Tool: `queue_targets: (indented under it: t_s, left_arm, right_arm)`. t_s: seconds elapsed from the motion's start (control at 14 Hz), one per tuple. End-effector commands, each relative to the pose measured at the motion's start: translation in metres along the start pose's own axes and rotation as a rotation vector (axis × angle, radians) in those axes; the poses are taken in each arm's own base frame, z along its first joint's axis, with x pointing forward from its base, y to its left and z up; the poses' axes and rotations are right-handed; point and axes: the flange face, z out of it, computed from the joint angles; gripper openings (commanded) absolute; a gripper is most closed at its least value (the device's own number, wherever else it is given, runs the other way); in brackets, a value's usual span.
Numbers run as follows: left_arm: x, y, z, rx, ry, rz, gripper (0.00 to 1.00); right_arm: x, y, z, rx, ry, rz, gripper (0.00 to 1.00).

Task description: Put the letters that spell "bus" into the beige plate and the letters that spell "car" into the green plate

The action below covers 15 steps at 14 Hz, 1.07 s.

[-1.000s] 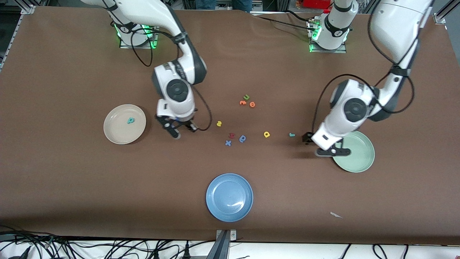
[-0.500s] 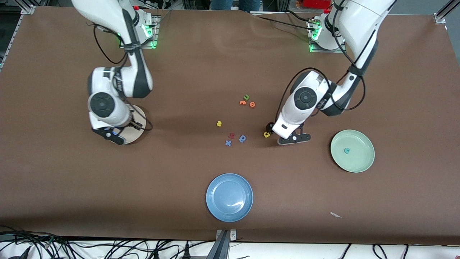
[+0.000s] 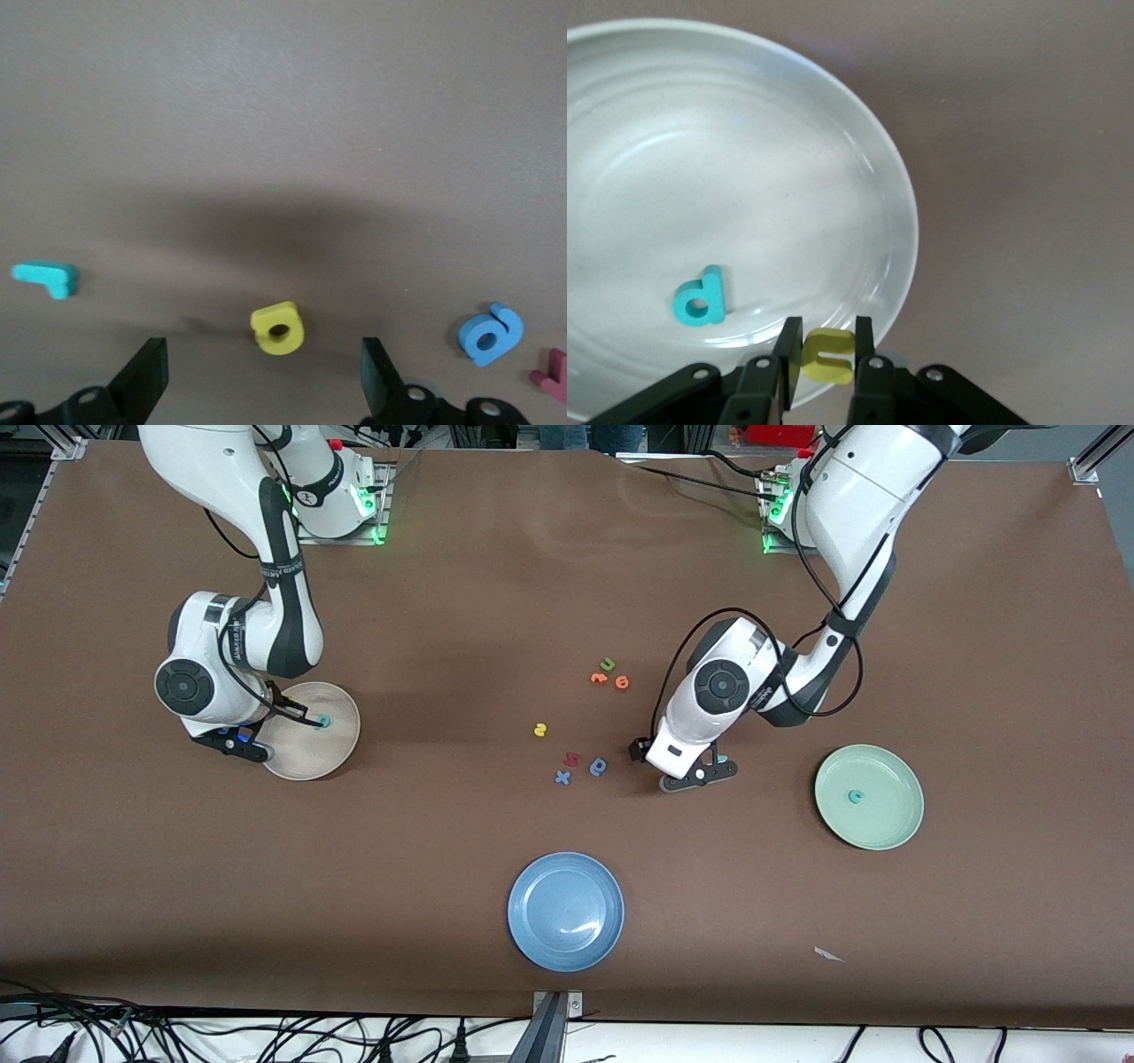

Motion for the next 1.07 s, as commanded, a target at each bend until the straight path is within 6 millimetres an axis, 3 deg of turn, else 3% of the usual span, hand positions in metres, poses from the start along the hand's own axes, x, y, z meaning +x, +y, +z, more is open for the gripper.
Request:
queue_targets:
  t_s: [0.0, 0.07, 0.14, 0.29, 0.43, 0.64, 0.79, 0.93, 1.0]
  left_arm:
    - [0.002, 0.016, 0.007, -0.005, -0.003, -0.031, 0.92]
    - [0.002, 0.015, 0.01, -0.001, -0.006, -0.033, 0.9]
    - [0.002, 0.014, 0.012, 0.0, -0.009, -0.033, 0.86]
    - [0.003, 0.013, 0.014, 0.003, -0.01, -0.032, 0.8]
    - [0.004, 0.012, 0.017, 0.006, -0.011, -0.034, 0.75]
    - [0.004, 0.01, 0.023, 0.012, -0.019, -0.037, 0.68]
    - [0.004, 0.01, 0.024, 0.013, -0.019, -0.036, 0.63]
    - [0.003, 0.01, 0.024, 0.014, -0.02, -0.038, 0.54]
    - [0.003, 0.01, 0.024, 0.014, -0.02, -0.038, 0.48]
  right_arm:
    - [0.001, -0.006, 0.002, 0.024, 0.004, -0.012, 0.62]
    - [0.002, -0.009, -0.002, 0.038, 0.009, 0.0, 0.87]
    - [0.002, -0.014, -0.007, 0.048, 0.012, -0.002, 0.99]
    - [0.002, -0.026, -0.023, 0.058, 0.003, -0.017, 0.99]
    - [-0.004, -0.055, -0.056, 0.066, -0.023, 0.01, 0.99]
    - [-0.024, -0.122, -0.1, 0.074, 0.044, -0.044, 0.99]
    - [-0.051, -0.176, -0.114, 0.113, 0.066, -0.023, 0.98]
    - [-0.072, -0.227, -0.132, 0.228, 0.065, 0.002, 0.98]
    - [-0.086, -0.258, -0.132, 0.262, 0.067, -0.022, 0.98]
